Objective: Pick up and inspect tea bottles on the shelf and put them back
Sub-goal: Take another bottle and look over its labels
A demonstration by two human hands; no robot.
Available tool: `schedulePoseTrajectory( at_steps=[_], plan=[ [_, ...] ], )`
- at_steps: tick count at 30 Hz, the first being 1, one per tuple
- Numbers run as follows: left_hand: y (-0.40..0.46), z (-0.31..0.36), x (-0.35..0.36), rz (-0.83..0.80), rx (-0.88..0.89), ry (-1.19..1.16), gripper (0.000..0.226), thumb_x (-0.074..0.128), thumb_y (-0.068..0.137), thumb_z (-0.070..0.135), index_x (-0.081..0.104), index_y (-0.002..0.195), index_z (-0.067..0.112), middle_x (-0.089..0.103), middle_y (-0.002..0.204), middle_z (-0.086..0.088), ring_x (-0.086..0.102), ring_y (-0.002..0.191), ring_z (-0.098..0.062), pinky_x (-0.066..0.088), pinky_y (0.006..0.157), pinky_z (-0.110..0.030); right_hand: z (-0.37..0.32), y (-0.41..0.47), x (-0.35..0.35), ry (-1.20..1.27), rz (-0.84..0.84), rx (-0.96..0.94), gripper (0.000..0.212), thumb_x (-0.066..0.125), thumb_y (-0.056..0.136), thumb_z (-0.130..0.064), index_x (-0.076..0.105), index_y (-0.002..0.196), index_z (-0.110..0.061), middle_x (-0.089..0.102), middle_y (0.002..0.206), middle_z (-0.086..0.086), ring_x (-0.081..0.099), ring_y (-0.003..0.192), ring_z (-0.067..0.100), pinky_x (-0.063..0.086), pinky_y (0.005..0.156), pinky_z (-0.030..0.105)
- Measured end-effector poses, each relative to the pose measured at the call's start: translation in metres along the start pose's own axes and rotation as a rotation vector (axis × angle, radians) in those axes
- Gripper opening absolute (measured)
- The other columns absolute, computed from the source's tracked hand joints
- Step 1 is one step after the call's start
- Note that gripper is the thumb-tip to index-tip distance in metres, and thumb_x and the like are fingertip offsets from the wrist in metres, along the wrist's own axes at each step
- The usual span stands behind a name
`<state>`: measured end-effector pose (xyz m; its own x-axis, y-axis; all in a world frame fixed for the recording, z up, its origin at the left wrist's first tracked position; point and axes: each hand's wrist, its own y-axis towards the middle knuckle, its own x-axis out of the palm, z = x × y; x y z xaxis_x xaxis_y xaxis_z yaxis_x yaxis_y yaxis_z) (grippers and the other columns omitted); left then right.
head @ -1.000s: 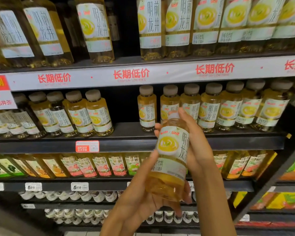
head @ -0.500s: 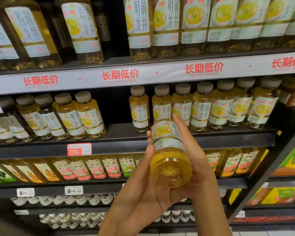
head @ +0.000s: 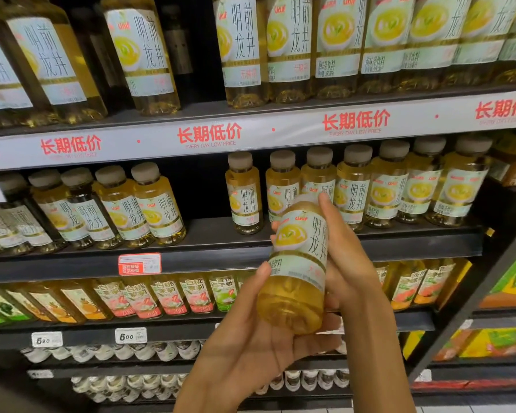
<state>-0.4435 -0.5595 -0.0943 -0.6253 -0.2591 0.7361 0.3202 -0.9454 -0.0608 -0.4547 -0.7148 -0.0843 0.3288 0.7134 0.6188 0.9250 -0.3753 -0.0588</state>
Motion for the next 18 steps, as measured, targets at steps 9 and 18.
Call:
schedulePoseTrajectory(
  at_steps=[9,18],
  plan=[
    [0.0,0.0,-0.008,0.1,0.069,0.309,0.064,0.09,0.052,0.047,0.074,0.105,0.017,0.072,0.104,-0.016,0.071,0.089,-0.026,0.059,0.073,-0.034,-0.015,-0.012,0.001,-0.148,-0.035,-0.313,0.039,0.056,0.087,-0.039,0.057,0.117,-0.014,0.073,0.099,0.009,0.071,0.091,0.026,0.058,0.067,0.032],
    [0.005,0.002,-0.019,0.214,0.299,0.658,0.054,0.081,0.073,0.024,0.06,0.12,0.04,0.066,0.123,0.005,0.062,0.115,-0.012,0.051,0.084,-0.016,-0.02,-0.024,0.014,-0.227,-0.097,-0.43,0.042,0.058,0.082,-0.039,0.057,0.121,-0.022,0.072,0.11,-0.002,0.068,0.101,0.014,0.056,0.08,0.025]
  ],
)
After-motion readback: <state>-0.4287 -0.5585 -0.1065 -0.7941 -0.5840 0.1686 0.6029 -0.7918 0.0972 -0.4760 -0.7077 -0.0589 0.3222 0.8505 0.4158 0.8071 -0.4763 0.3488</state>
